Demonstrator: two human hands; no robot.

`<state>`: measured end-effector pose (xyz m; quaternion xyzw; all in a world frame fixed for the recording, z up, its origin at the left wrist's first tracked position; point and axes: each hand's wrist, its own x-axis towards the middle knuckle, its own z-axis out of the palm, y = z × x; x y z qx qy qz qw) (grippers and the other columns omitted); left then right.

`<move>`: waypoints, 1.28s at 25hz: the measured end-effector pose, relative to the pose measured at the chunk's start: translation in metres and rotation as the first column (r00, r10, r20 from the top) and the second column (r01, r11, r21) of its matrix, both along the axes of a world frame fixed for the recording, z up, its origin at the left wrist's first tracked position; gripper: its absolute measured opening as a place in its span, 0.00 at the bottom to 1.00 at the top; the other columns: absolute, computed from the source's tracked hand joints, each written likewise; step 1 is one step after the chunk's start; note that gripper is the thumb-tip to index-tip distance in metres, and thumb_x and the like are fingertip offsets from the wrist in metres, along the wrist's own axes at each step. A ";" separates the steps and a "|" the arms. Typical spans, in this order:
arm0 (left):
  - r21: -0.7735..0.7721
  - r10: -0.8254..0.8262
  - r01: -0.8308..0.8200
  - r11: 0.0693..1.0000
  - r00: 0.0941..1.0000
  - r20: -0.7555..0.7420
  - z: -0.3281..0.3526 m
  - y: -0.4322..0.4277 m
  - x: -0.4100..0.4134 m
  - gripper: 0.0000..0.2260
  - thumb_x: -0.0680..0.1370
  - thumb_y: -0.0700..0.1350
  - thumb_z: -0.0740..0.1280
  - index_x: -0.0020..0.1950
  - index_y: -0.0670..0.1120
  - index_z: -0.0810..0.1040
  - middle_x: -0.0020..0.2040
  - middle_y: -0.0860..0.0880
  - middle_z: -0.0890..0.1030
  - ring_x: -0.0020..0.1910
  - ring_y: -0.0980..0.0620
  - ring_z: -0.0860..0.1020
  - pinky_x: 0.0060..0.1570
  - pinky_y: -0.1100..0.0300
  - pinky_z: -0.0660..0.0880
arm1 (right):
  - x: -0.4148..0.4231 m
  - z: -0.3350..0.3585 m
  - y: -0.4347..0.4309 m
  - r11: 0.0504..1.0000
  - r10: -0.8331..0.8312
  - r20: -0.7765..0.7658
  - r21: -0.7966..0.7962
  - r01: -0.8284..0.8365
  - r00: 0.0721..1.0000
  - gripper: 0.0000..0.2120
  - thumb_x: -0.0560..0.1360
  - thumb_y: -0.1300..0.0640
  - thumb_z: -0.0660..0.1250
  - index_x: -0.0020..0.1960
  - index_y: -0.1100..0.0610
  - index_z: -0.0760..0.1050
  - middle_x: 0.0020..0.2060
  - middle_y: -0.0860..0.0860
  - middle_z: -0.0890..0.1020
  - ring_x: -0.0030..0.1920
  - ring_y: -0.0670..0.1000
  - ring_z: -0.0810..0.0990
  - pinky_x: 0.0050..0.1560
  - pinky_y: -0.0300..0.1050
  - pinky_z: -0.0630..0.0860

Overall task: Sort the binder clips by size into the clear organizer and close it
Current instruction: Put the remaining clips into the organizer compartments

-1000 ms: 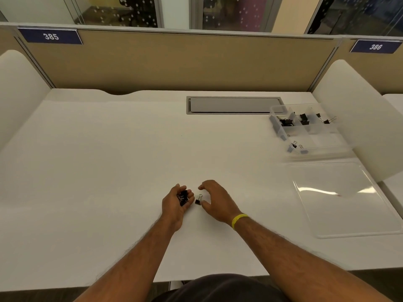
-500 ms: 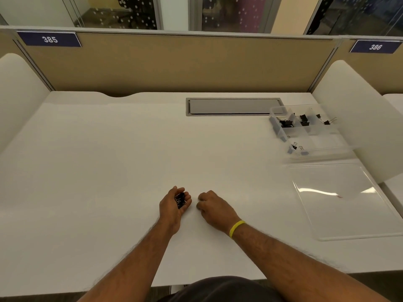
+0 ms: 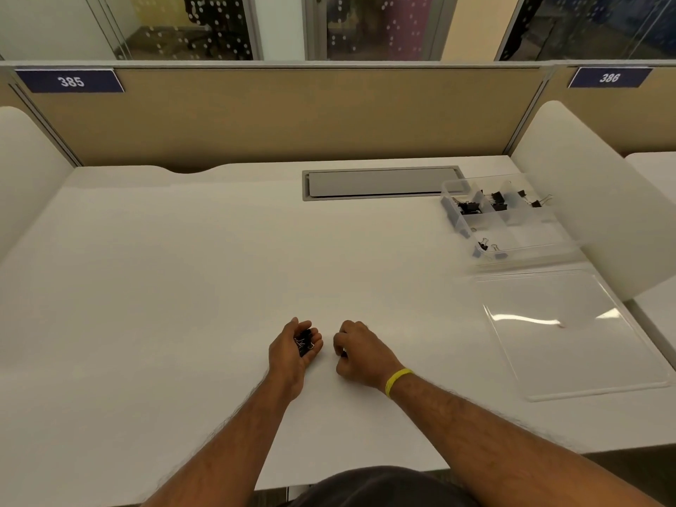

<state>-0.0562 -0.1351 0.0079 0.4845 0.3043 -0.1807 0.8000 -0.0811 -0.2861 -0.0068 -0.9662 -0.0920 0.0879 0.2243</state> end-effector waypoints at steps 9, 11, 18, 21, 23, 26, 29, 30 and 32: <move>0.005 -0.153 0.153 0.988 0.988 0.006 -0.004 -0.015 -0.006 0.17 0.81 0.50 0.63 0.56 0.36 0.77 0.46 0.39 0.80 0.46 0.45 0.81 0.55 0.49 0.78 | -0.007 0.011 -0.015 0.885 -0.286 0.118 0.414 0.214 0.951 0.03 0.67 0.63 0.66 0.39 0.57 0.74 0.38 0.50 0.76 0.38 0.49 0.76 0.41 0.46 0.78; 0.001 -0.192 0.192 0.981 0.981 0.003 -0.004 -0.022 -0.006 0.19 0.81 0.52 0.62 0.57 0.36 0.78 0.49 0.39 0.81 0.48 0.45 0.82 0.55 0.50 0.78 | -0.008 0.017 -0.011 0.840 -0.297 0.119 0.504 0.200 0.948 0.03 0.68 0.63 0.67 0.41 0.57 0.75 0.39 0.49 0.77 0.40 0.48 0.78 0.43 0.44 0.80; -0.069 -0.360 0.361 0.930 0.933 0.033 0.007 -0.052 -0.008 0.25 0.82 0.56 0.56 0.59 0.36 0.80 0.57 0.36 0.81 0.56 0.44 0.81 0.58 0.51 0.77 | -0.016 0.020 -0.026 0.811 -0.382 0.072 0.504 0.297 0.921 0.05 0.73 0.59 0.67 0.46 0.52 0.79 0.42 0.43 0.82 0.47 0.46 0.79 0.49 0.47 0.77; -0.069 -0.359 0.359 0.931 0.933 0.023 0.006 -0.063 -0.008 0.25 0.82 0.56 0.57 0.59 0.36 0.80 0.58 0.36 0.80 0.56 0.44 0.81 0.56 0.52 0.78 | -0.023 0.019 -0.039 0.769 -0.468 0.075 0.527 0.363 0.881 0.05 0.75 0.59 0.66 0.48 0.51 0.79 0.42 0.38 0.80 0.49 0.44 0.78 0.50 0.41 0.76; -0.085 -0.349 0.348 0.934 0.937 0.005 0.006 -0.073 -0.007 0.25 0.81 0.56 0.59 0.61 0.34 0.77 0.57 0.35 0.80 0.55 0.43 0.81 0.54 0.51 0.79 | -0.026 0.020 -0.048 0.674 -0.549 0.035 0.610 0.417 0.835 0.08 0.77 0.62 0.62 0.49 0.53 0.79 0.44 0.41 0.81 0.49 0.43 0.79 0.49 0.36 0.76; -0.105 -0.357 0.356 0.928 0.934 0.015 0.011 -0.090 -0.003 0.25 0.81 0.56 0.60 0.62 0.34 0.74 0.55 0.34 0.79 0.54 0.41 0.81 0.54 0.50 0.79 | -0.030 0.019 -0.056 0.450 -0.668 -0.131 0.713 0.538 0.732 0.12 0.79 0.65 0.57 0.52 0.55 0.78 0.48 0.46 0.82 0.49 0.41 0.79 0.50 0.33 0.75; -0.094 -0.388 0.388 0.917 0.921 0.027 0.016 -0.114 -0.004 0.26 0.81 0.57 0.59 0.62 0.35 0.75 0.59 0.34 0.79 0.59 0.40 0.80 0.59 0.49 0.77 | -0.033 0.016 -0.064 0.257 -0.682 -0.303 0.753 0.606 0.665 0.12 0.81 0.62 0.56 0.57 0.55 0.77 0.49 0.47 0.82 0.51 0.43 0.80 0.54 0.36 0.76; -0.078 -0.408 0.409 0.909 0.912 0.032 0.019 -0.123 -0.006 0.25 0.81 0.57 0.59 0.62 0.36 0.75 0.59 0.35 0.79 0.59 0.41 0.79 0.61 0.48 0.76 | -0.033 0.016 -0.068 0.203 -0.689 -0.340 0.756 0.622 0.640 0.12 0.82 0.60 0.56 0.58 0.54 0.77 0.50 0.47 0.82 0.53 0.44 0.80 0.56 0.38 0.76; -0.046 -0.444 0.447 0.894 0.894 0.054 0.023 -0.144 -0.008 0.24 0.81 0.57 0.58 0.61 0.38 0.77 0.58 0.38 0.80 0.59 0.44 0.79 0.63 0.49 0.74 | -0.029 0.017 -0.075 0.124 -0.710 -0.382 0.759 0.639 0.592 0.12 0.82 0.56 0.56 0.56 0.53 0.78 0.51 0.46 0.83 0.53 0.44 0.80 0.56 0.38 0.76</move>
